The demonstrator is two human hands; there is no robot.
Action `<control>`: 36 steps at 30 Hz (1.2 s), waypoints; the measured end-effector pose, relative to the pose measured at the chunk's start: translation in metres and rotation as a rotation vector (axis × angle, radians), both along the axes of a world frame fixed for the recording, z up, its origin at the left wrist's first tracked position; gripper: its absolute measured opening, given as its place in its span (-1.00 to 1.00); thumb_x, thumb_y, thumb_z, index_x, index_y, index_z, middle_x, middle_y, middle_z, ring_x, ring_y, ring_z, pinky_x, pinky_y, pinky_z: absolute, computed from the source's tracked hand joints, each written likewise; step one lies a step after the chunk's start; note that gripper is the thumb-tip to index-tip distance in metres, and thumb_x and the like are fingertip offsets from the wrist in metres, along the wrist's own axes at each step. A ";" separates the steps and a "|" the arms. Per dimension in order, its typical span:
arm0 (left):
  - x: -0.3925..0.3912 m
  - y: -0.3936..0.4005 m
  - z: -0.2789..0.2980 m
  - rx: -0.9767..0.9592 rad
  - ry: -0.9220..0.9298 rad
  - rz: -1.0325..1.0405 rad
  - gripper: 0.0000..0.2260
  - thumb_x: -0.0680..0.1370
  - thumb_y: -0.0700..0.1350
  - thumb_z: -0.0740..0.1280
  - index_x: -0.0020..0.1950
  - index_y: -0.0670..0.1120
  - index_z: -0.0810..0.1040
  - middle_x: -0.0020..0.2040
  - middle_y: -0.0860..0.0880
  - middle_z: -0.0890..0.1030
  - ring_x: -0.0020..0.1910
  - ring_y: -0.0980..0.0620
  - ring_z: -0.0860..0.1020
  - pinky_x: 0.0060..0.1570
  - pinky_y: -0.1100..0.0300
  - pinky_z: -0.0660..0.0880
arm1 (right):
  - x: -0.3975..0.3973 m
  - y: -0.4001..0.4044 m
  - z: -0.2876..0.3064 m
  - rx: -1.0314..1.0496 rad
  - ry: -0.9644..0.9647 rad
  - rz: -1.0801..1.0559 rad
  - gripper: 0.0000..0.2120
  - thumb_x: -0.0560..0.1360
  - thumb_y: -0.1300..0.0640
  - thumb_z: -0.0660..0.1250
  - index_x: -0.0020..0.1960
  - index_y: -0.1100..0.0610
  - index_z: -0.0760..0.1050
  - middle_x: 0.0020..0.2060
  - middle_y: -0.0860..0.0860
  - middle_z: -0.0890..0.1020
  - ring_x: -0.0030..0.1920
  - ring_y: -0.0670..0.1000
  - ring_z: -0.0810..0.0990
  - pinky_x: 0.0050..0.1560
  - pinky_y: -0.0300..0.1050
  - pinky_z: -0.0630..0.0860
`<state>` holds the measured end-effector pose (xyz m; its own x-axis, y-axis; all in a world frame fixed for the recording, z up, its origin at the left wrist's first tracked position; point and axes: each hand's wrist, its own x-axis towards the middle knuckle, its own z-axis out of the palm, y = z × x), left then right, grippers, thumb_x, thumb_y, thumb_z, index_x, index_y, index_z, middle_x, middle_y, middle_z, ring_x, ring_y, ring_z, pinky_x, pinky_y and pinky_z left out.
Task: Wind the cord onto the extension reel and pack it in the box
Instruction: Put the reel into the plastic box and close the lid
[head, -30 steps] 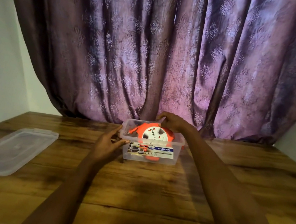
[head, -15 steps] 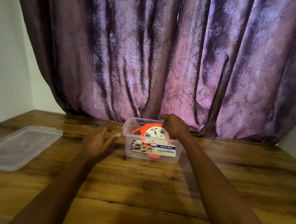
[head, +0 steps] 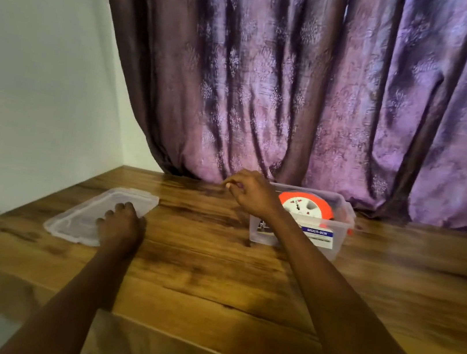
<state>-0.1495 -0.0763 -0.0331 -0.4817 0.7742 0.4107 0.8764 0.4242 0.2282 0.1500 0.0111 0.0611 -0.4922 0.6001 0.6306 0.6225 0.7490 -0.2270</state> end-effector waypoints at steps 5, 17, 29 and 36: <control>0.020 -0.012 0.016 0.207 -0.071 -0.232 -0.69 0.62 0.09 0.19 0.20 -0.11 0.38 0.04 -0.17 0.60 -0.06 -0.18 0.59 -0.03 -0.10 0.54 | 0.002 0.004 -0.002 0.042 -0.039 -0.033 -0.76 0.53 0.13 0.30 0.14 -0.02 0.65 0.06 0.02 0.66 0.07 0.11 0.60 0.04 0.01 0.54; 0.125 0.039 0.070 0.374 0.124 -1.000 -0.65 0.64 -0.05 0.21 0.38 -0.18 0.46 0.22 -0.18 0.62 0.15 -0.13 0.61 0.13 0.05 0.55 | 0.116 0.016 0.012 0.284 -0.105 -0.279 -0.45 0.57 0.00 0.31 0.53 -0.11 0.28 0.56 0.02 0.24 0.48 0.11 0.33 0.25 0.14 0.42; 0.188 0.065 0.078 0.606 -0.446 -1.033 -0.60 0.54 0.29 0.26 0.21 0.04 0.50 0.19 -0.01 0.58 0.10 0.02 0.57 0.02 0.07 0.56 | 0.222 -0.024 0.010 0.335 0.149 -0.406 -0.75 0.59 0.04 0.19 0.26 -0.11 0.38 0.37 -0.10 0.49 -0.01 0.15 0.67 -0.22 0.00 0.59; 0.239 0.055 0.093 0.816 -1.089 -0.936 -0.69 0.64 -0.02 0.29 0.32 -0.15 0.45 0.18 -0.05 0.59 0.08 0.09 0.58 0.21 -0.19 0.53 | 0.238 -0.028 0.011 0.220 0.341 -0.472 -0.66 0.63 -0.07 0.23 0.38 -0.06 0.35 0.28 -0.01 0.58 0.13 0.08 0.64 0.00 0.07 0.61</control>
<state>0.0894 -0.0216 0.0602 -0.3177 0.7064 0.6326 0.0317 -0.6588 0.7516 0.3877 -0.0167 0.0719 0.0453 0.5422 0.8390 0.8174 0.4626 -0.3432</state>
